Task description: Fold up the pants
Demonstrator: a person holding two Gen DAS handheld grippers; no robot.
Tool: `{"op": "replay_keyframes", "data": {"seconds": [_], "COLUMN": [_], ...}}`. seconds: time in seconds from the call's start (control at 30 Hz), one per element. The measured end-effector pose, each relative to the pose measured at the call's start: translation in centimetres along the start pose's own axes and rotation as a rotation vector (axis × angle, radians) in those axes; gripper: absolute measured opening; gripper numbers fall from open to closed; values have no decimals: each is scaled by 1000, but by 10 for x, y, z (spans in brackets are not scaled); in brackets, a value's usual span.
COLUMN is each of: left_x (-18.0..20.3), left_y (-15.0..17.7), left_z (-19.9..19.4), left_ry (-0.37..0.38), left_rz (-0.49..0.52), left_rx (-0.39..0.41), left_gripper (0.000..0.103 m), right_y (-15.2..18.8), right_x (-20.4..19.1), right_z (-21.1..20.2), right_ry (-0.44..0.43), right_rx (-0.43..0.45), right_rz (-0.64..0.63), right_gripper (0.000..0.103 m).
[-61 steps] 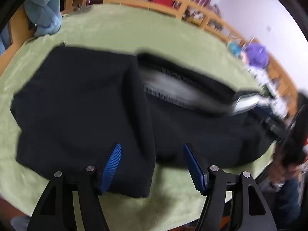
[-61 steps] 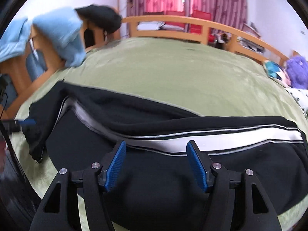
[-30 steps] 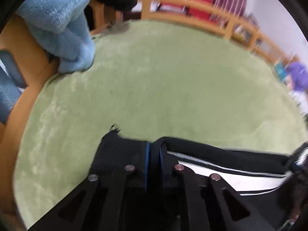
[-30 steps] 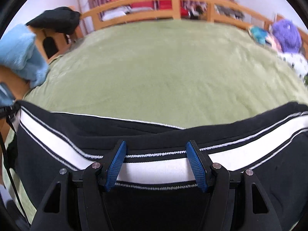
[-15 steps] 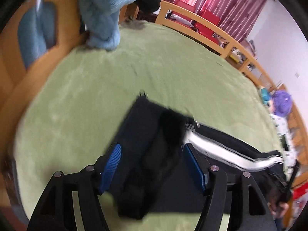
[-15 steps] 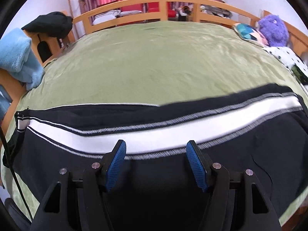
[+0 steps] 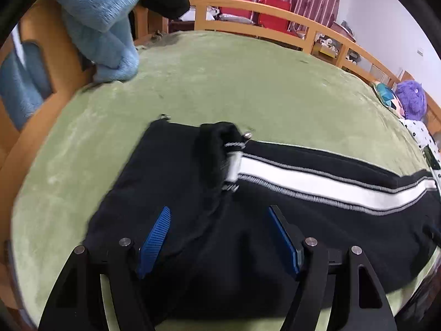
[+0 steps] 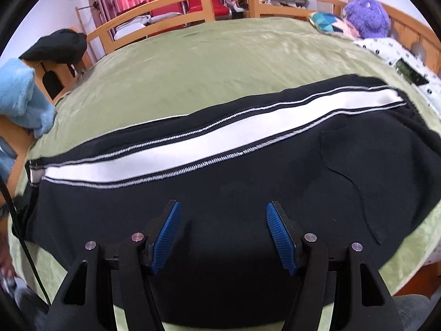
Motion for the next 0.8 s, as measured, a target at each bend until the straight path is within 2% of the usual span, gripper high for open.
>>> {"op": "replay_keyframes", "data": {"seconds": [0.07, 0.1, 0.13, 0.17, 0.2, 0.27, 0.3, 0.37, 0.4, 0.5, 0.53, 0.57, 0.63, 0.7, 0.8], "left_x": [4, 6, 7, 4, -3, -26, -33, -46, -54, -72, -74, -76, -78, -84, -90], "left_y": [-4, -5, -3, -4, -8, -24, -35, -56, -67, -87, -90, -92, -91, -92, -84], "left_z": [12, 23, 28, 35, 35, 23, 17, 8, 6, 14, 18, 21, 14, 0, -27], "left_ry": [-15, -93, -146, -184, -157, -19, -15, -65, -66, -28, -38, -99, -192, -168, -83], "left_rz": [3, 24, 38, 34, -10, -150, -167, -174, -185, -197, -184, -170, -158, -173, -209], "left_rx": [-4, -2, -1, -8, -22, -12, 4, 60, 73, 24, -3, -13, 19, 54, 74], "left_gripper": [70, 69, 64, 37, 14, 13, 13, 13, 13, 13, 16, 18, 32, 62, 64], "right_y": [6, 9, 12, 14, 16, 19, 20, 20, 20, 17, 16, 15, 14, 13, 14], "right_x": [0, 1, 2, 4, 6, 11, 13, 16, 17, 14, 12, 11, 8, 5, 4], "right_z": [-7, -9, -11, -12, -12, -11, -12, -10, -9, -3, -1, -2, -2, -3, -4], "right_ry": [44, 57, 68, 80, 91, 109, 113, 115, 110, 93, 98, 104, 104, 101, 100], "right_rx": [1, -2, -6, -13, -22, -32, -34, -33, -32, -34, -33, -25, -15, -12, -12], "right_rz": [-28, -36, -41, -42, -39, -29, -25, -12, -10, -6, -7, -7, -10, -17, -27], "right_gripper": [64, 64, 64, 64, 64, 64, 64, 64, 64, 64, 64, 64, 64, 64, 64]}}
Point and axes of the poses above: each gripper's, at about its wrist camera, not at the fingertips, and z roughly the way its jaws point, x to its right, y to its underside, the point moved 1 cm from there along z, roughly the way its jaws point, and after that the axes turned 14 degrees about -z, right-handed, at the moved point
